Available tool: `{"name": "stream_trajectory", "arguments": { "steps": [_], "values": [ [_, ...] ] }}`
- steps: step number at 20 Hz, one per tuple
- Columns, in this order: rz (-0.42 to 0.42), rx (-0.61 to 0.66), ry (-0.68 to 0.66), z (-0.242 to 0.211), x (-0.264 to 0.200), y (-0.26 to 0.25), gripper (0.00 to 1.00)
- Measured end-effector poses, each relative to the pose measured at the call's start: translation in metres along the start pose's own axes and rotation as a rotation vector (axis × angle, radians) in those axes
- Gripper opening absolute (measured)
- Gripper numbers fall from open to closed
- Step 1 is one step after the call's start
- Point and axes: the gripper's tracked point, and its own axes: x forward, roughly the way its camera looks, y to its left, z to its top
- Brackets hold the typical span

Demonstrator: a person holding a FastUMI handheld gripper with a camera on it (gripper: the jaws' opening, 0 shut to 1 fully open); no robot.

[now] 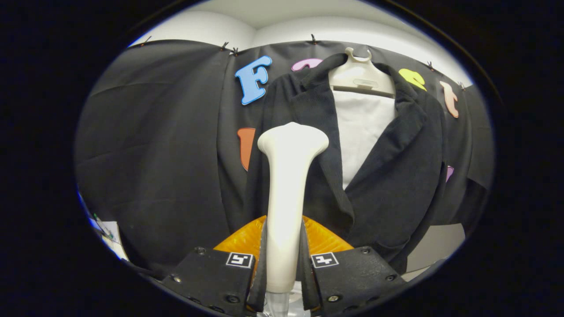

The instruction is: Iron the clothes twice with a garment steamer, once on the left side and once on the right side.

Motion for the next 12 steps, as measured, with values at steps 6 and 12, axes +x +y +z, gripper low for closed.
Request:
{"name": "stream_trajectory", "arguments": {
  "steps": [6,12],
  "values": [
    [-0.008,-0.008,0.040,-0.024,-0.001,0.001,0.35],
    [-0.008,-0.010,0.085,-0.050,-0.003,0.003,0.35]
  ]
}}
